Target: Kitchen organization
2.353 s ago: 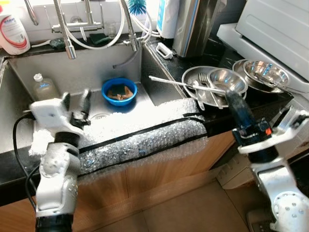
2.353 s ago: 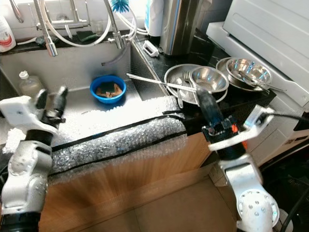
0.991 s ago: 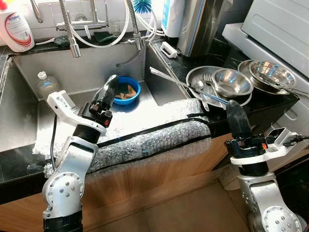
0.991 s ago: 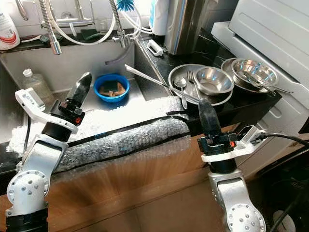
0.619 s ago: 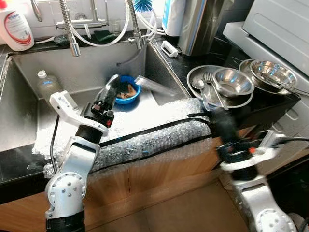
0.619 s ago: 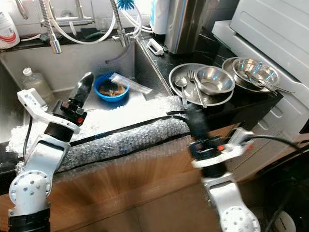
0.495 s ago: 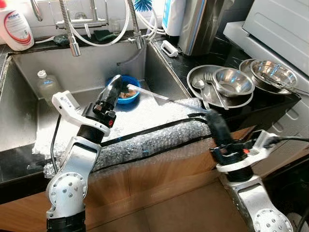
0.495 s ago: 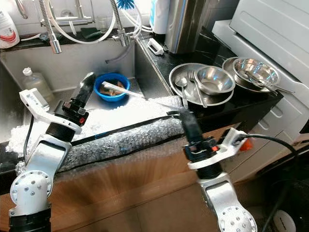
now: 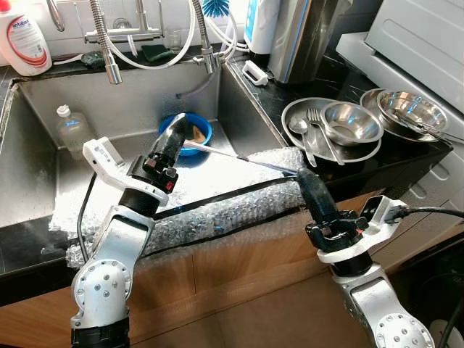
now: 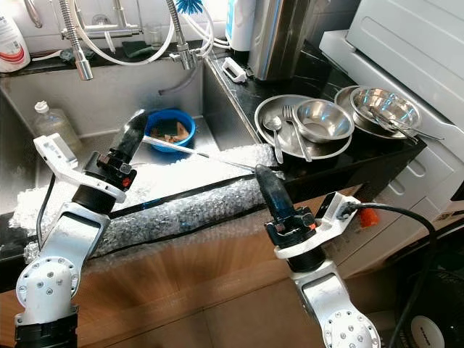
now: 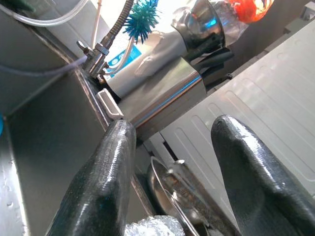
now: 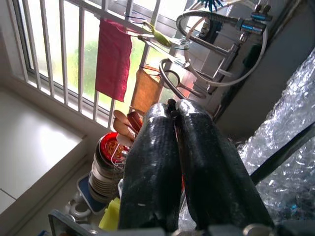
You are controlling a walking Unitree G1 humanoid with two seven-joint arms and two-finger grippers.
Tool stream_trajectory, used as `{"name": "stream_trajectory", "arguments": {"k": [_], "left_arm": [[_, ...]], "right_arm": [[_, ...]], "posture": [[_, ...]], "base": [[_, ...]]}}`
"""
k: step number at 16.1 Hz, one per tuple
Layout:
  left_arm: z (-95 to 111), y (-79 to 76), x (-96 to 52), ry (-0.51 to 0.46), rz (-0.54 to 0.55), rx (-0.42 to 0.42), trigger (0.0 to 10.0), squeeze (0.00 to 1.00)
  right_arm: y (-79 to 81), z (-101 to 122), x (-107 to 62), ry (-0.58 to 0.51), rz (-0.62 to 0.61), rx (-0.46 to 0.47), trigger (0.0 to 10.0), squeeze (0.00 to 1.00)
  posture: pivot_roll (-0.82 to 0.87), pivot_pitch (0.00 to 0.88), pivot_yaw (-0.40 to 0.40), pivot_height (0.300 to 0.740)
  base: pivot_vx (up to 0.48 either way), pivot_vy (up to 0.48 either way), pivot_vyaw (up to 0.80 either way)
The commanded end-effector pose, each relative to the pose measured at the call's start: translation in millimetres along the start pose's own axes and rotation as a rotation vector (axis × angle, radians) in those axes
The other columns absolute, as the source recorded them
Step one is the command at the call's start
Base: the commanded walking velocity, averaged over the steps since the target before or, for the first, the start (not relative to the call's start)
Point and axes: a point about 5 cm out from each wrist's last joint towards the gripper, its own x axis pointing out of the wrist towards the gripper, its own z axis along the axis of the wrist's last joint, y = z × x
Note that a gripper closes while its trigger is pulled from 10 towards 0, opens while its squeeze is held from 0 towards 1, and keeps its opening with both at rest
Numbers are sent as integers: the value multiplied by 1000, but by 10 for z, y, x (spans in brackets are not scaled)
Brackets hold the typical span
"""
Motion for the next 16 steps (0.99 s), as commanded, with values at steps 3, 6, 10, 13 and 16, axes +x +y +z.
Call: {"name": "stream_trajectory", "arguments": {"k": [3, 6, 10, 13, 16], "left_arm": [[-18, -93, -2, 14, -44, -9, 10000, 0], [-47, -137, -6, 34, -74, -30, 10000, 0], [-93, -210, -22, 66, -121, -52, 10000, 0], [-127, -254, -24, 96, -154, -66, 10000, 0], [-175, -275, -40, 129, -167, -63, 10000, 0]], "right_arm": [[27, 34, 8, -21, 30, -6, 10000, 0], [25, 15, 15, -24, 36, -2, 10000, 0], [9, 14, 19, -24, 37, 4, 10000, 0], [5, 11, 30, -27, 40, 5, 10000, 0], [2, 8, 42, -30, 45, 5, 10000, 0]], "posture": [[73, 116, -82, 740], [73, 122, -84, 740], [77, 128, -87, 740], [79, 131, -87, 740], [79, 132, -88, 740]], "base": [[0, 0, 0], [0, 0, 0], [0, 0, 0], [0, 0, 0], [0, 0, 0]]}}
